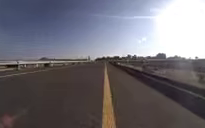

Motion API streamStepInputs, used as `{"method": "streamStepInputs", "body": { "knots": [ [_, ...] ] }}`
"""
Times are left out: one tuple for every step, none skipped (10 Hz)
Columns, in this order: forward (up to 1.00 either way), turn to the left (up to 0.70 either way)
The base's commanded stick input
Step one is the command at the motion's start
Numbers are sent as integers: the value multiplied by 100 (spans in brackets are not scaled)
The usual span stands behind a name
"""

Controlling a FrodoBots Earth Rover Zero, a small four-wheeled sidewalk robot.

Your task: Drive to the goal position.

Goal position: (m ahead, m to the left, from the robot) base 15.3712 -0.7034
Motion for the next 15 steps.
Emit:
{"method": "streamStepInputs", "body": {
  "knots": [
    [70, 0],
    [70, 0],
    [70, 0],
    [70, 0],
    [70, 0],
    [70, 0],
    [70, 0],
    [70, 0],
    [70, 0],
    [70, 0],
    [70, 0],
    [70, 0],
    [70, 0],
    [70, 0],
    [70, 0]
  ]
}}
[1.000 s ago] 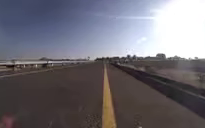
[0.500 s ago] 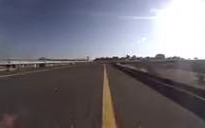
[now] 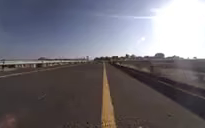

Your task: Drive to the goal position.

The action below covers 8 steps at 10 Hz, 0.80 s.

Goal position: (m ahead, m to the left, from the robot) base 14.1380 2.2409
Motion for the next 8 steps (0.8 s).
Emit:
{"method": "streamStepInputs", "body": {
  "knots": [
    [70, 0],
    [70, 0],
    [70, 0],
    [70, 0],
    [70, 0],
    [70, 0],
    [70, 0],
    [70, 0]
  ]
}}
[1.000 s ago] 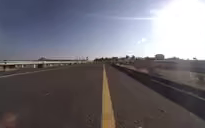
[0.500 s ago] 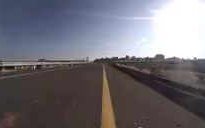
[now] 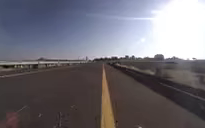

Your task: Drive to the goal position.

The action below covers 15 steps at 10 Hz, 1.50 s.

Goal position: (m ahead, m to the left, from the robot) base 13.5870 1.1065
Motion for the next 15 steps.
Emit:
{"method": "streamStepInputs", "body": {
  "knots": [
    [70, 0],
    [70, 0],
    [70, 0],
    [70, 0],
    [70, 0],
    [70, 0],
    [70, 0],
    [70, 0],
    [70, 0],
    [70, 0],
    [70, 0],
    [70, 0],
    [70, 0],
    [70, 0],
    [70, 0]
  ]
}}
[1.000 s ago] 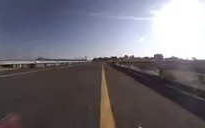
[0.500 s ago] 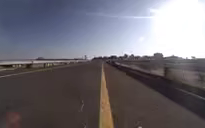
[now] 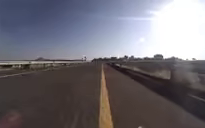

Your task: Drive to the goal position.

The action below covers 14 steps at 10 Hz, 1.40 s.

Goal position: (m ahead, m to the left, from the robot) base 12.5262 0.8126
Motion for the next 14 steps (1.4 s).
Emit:
{"method": "streamStepInputs", "body": {
  "knots": [
    [70, 0],
    [70, 0],
    [70, 0],
    [70, 35],
    [70, 35],
    [70, 0],
    [70, 0],
    [70, 0],
    [70, 0],
    [70, 0],
    [70, 0],
    [70, 0],
    [70, 0],
    [70, 0]
  ]
}}
